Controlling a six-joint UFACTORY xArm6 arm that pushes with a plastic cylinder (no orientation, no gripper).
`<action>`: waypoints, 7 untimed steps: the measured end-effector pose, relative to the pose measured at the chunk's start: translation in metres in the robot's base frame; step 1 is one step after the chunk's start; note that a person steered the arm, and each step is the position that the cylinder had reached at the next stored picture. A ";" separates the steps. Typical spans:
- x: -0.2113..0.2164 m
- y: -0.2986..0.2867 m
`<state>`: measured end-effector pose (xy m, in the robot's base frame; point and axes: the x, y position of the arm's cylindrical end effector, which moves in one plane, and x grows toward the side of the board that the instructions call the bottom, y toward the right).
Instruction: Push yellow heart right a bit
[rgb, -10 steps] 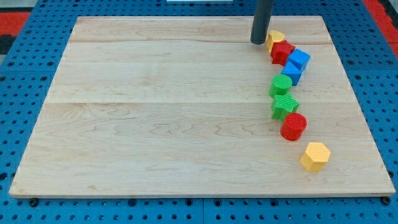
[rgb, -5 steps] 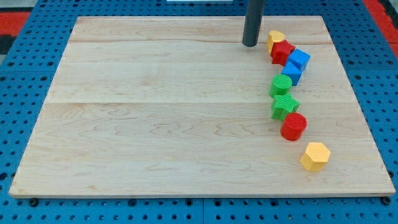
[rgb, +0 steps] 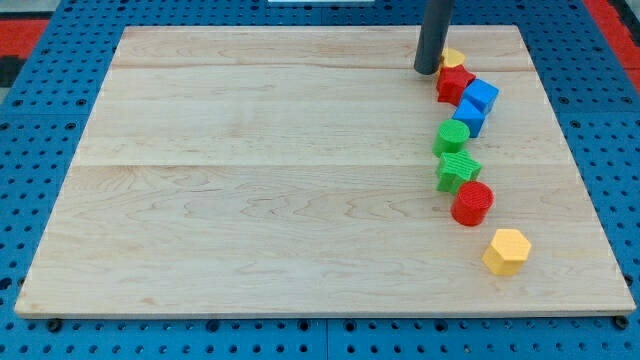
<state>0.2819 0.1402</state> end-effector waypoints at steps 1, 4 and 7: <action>0.000 0.007; 0.000 0.009; 0.000 0.026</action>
